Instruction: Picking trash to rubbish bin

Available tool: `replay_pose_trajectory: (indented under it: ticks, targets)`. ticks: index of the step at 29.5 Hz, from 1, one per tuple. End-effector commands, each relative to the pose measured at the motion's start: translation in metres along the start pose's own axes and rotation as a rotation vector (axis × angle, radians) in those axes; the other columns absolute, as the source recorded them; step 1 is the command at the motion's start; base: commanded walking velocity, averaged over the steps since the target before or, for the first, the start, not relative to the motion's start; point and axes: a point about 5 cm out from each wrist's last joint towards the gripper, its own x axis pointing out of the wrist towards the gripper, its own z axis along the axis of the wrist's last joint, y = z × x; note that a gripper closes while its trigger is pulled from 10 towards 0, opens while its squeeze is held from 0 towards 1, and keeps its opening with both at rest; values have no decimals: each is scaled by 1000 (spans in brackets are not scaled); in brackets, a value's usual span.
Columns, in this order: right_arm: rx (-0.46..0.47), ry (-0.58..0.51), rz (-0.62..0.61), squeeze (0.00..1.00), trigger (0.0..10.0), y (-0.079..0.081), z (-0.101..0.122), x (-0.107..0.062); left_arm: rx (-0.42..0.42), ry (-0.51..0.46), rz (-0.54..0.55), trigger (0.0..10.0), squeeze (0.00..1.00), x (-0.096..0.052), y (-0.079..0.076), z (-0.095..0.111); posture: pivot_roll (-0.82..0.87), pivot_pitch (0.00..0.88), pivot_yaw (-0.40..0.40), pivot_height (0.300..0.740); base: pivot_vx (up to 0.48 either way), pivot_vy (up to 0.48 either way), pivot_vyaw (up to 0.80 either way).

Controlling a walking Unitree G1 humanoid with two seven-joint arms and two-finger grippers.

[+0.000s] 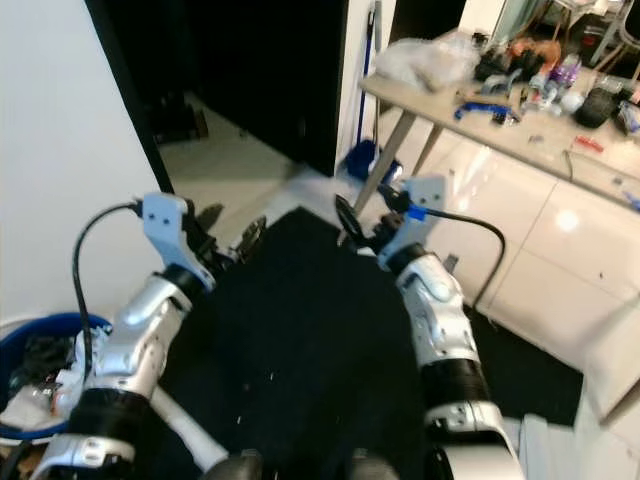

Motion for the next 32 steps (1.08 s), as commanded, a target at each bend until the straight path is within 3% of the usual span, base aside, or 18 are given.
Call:
replay_pose_trajectory:
  ticks: [1, 25, 32]
  targets:
    - [-3, 3, -23, 0, 10000, -7, 0, -4, 1, 9, -13, 10000, 0, 0, -3, -3, 21, 0, -16, 740, 304, 0, -800]
    - [-8, 0, -25, 0, 10000, -7, 1, -4, -5, 4, -10, 10000, 0, 0, -3, -2, 20, 0, -11, 740, 302, 0, -800]
    - [-11, -1, -29, 0, 10000, -7, 1, -4, -6, 3, -11, 10000, 0, 0, -2, -2, 20, 0, -11, 740, 310, 0, -59]
